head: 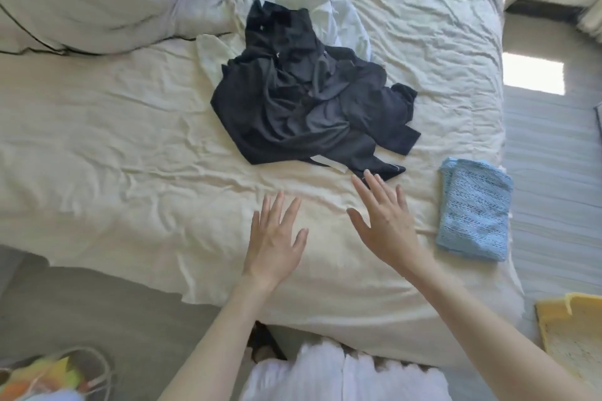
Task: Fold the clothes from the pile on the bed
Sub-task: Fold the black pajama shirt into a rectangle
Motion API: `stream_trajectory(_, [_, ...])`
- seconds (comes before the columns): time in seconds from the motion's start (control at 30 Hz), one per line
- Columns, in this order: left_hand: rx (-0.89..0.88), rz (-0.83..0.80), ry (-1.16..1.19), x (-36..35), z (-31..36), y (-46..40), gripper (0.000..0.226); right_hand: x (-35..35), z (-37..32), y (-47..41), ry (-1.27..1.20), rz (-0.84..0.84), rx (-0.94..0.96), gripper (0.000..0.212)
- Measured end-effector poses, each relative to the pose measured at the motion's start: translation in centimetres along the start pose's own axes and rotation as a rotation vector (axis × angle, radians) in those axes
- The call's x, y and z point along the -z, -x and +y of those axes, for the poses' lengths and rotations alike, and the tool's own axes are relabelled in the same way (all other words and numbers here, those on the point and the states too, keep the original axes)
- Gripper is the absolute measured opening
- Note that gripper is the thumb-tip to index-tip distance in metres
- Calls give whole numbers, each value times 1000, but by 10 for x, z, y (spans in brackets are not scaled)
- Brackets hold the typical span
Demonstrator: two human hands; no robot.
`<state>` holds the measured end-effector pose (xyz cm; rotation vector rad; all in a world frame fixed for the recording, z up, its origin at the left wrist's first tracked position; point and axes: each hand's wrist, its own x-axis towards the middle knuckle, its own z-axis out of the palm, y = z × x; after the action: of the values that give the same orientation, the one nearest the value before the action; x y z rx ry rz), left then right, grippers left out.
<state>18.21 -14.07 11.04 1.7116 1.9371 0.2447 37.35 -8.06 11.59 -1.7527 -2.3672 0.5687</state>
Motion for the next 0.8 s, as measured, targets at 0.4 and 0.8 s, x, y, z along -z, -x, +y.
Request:
stream_trajectory(0.4, [5, 42, -88, 122, -157, -15, 54, -32, -142, -91, 43, 8, 61, 54])
stream_trajectory(0.8, [71, -251, -209, 5, -217, -178, 53, -168, -63, -270, 385, -232, 129, 65])
